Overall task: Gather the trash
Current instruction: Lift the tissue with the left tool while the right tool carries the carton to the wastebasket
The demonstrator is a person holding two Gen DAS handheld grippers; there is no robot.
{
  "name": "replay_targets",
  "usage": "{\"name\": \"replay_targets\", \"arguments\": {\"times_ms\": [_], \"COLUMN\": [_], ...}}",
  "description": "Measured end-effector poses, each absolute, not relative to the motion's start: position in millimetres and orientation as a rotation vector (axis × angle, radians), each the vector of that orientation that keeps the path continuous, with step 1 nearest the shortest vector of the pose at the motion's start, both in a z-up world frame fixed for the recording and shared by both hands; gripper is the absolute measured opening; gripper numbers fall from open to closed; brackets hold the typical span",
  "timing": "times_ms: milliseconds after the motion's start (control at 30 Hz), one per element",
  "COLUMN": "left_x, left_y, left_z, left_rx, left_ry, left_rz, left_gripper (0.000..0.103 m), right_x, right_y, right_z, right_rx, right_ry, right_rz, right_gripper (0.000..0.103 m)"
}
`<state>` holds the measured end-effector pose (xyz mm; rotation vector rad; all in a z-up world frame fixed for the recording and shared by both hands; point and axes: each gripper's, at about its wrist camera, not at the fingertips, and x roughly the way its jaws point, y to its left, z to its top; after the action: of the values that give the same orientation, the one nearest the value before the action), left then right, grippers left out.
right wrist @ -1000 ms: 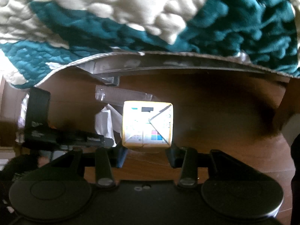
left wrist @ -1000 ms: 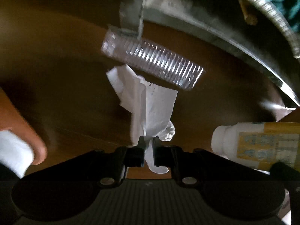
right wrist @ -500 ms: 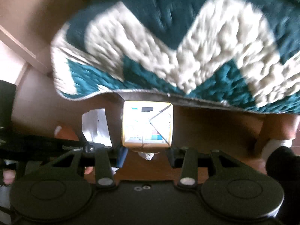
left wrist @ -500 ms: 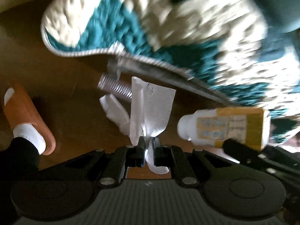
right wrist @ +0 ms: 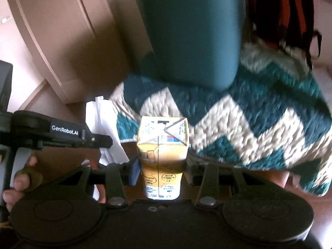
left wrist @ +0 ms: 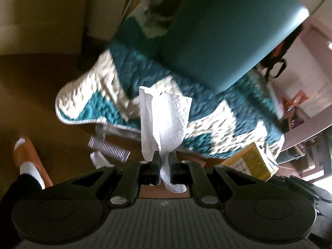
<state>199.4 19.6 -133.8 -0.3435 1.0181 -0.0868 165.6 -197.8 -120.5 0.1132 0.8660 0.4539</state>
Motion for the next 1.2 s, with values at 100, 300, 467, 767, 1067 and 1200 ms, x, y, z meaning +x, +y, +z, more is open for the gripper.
{"name": "replay_targets", "arguments": {"times_ms": [100, 300, 467, 767, 1067, 1200], "left_x": [196.0, 205.3, 226.5, 283.7, 354.3, 383.6], "left_y": [16.2, 8.4, -5.2, -32.2, -62.7, -66.6], "left_z": [-108.5, -54.0, 7.7, 124.6, 149.5, 127.0], "left_rx": [-0.338, -0.312, -0.26, -0.187, -0.126, -0.105], "left_ry": [0.973, 0.883, 0.784, 0.595, 0.578, 0.632], "left_rz": [-0.115, -0.167, -0.203, -0.243, -0.229, -0.207], "left_gripper": [0.008, 0.008, 0.008, 0.008, 0.008, 0.008], "right_x": [162.5, 170.5, 196.3, 258.4, 325.8, 349.2], "right_y": [-204.0, -216.6, -226.8, -240.1, -241.3, -238.5], "right_z": [-95.7, -36.5, 19.9, 117.5, 138.8, 120.4], "right_rx": [0.111, 0.087, 0.049, 0.032, 0.028, 0.012], "right_ry": [0.808, 0.69, 0.588, 0.394, 0.378, 0.416], "right_rz": [0.452, 0.47, 0.459, 0.421, 0.374, 0.37], "right_gripper": [0.041, 0.041, 0.042, 0.042, 0.042, 0.041]}}
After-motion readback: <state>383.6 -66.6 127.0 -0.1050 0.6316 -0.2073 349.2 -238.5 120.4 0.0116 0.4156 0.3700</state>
